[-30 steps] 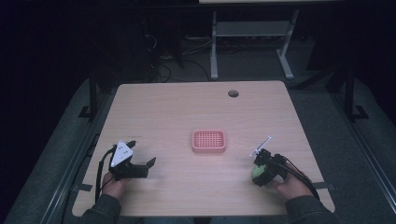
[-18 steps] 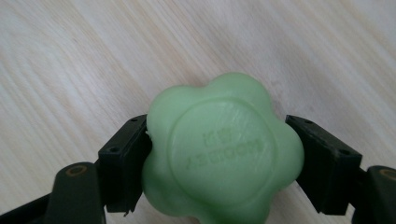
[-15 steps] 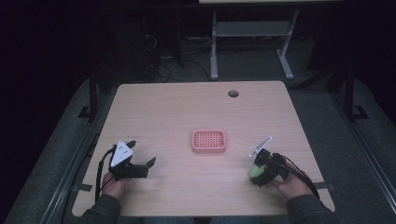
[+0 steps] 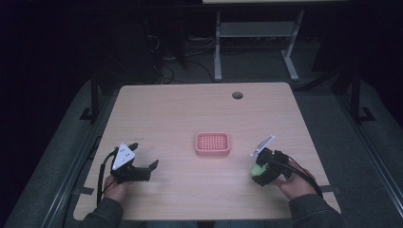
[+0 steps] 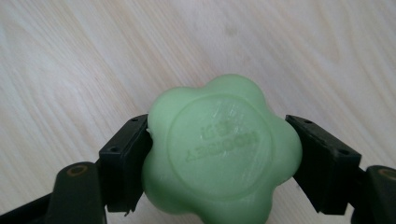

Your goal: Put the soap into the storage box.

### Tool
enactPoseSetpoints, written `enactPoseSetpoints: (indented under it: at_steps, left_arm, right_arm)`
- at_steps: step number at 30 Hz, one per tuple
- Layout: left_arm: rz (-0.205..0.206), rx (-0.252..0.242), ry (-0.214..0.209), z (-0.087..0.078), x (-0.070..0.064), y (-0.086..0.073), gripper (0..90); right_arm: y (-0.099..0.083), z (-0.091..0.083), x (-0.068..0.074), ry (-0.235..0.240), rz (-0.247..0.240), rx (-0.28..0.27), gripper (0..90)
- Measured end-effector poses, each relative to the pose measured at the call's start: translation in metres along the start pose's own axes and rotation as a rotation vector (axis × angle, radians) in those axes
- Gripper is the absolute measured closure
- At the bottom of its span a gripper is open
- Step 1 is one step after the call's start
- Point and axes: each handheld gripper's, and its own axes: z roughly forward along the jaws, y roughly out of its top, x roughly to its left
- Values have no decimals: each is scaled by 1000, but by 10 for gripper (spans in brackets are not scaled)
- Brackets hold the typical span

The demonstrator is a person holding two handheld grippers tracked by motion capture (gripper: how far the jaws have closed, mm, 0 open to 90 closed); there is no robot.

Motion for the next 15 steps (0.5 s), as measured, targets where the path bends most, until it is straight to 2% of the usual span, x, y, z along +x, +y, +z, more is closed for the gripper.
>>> enactPoseSetpoints:
  at_steps: [8, 15]
  left_arm:
    - [-4, 4, -1, 0, 0, 0, 2]
    - [-10, -4, -1, 0, 0, 1, 2]
  right_arm:
    - [19, -6, -2, 18, -31, -23, 259]
    - [34, -9, -7, 33, -38, -38, 259]
